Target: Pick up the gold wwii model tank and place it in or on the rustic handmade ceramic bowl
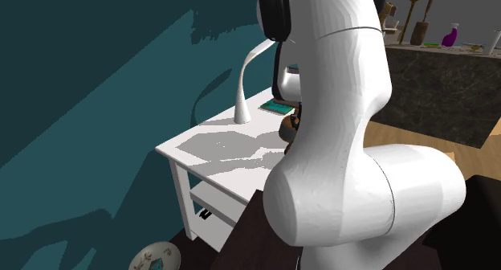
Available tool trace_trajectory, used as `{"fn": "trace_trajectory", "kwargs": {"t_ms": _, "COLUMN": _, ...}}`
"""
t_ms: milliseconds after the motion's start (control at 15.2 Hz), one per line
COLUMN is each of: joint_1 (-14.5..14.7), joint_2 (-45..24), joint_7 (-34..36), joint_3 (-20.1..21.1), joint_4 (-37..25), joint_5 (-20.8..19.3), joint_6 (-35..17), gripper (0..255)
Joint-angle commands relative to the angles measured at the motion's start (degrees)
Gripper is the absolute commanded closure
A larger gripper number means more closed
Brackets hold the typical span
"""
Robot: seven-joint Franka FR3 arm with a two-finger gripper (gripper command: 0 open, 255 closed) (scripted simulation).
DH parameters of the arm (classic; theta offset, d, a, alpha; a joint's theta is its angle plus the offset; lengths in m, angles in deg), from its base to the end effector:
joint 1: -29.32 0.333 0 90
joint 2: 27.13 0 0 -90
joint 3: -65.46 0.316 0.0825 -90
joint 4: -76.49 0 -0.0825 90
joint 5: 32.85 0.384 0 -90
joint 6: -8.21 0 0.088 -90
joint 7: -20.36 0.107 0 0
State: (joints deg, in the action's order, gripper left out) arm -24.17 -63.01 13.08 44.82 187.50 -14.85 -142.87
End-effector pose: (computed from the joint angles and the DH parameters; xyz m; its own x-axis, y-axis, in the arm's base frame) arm 0.1744 -0.6071 0.1876 0.2125 -0.9685 0.1297 -0.9771 -0.2090 0.0403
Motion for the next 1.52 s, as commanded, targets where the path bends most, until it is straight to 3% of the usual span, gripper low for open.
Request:
{"fn": "trace_trajectory", "kwargs": {"t_ms": 0, "joint_1": 0.0, "joint_2": -0.7, "joint_7": 0.0, "joint_3": 0.4, "joint_4": 0.4, "joint_5": 0.1, "joint_6": 0.5, "gripper": 255}}
{"fn": "trace_trajectory", "kwargs": {"t_ms": 396, "joint_1": -0.1, "joint_2": -0.7, "joint_7": 0.0, "joint_3": 0.5, "joint_4": 0.4, "joint_5": 0.0, "joint_6": 0.4, "gripper": 255}}
{"fn": "trace_trajectory", "kwargs": {"t_ms": 462, "joint_1": 0.1, "joint_2": -0.7, "joint_7": 0.4, "joint_3": 0.3, "joint_4": -0.3, "joint_5": -0.2, "joint_6": 1.1, "gripper": 0}}
{"fn": "trace_trajectory", "kwargs": {"t_ms": 792, "joint_1": -0.1, "joint_2": -0.7, "joint_7": 0.0, "joint_3": 0.5, "joint_4": 0.4, "joint_5": 0.0, "joint_6": 0.4, "gripper": 0}}
{"fn": "trace_trajectory", "kwargs": {"t_ms": 1056, "joint_1": 2.4, "joint_2": 5.7, "joint_7": 1.9, "joint_3": -2.4, "joint_4": 2.5, "joint_5": -2.8, "joint_6": 4.7, "gripper": 0}}
{"fn": "trace_trajectory", "kwargs": {"t_ms": 1452, "joint_1": 2.4, "joint_2": 5.7, "joint_7": 1.9, "joint_3": -2.3, "joint_4": 2.5, "joint_5": -2.8, "joint_6": 4.7, "gripper": 0}}
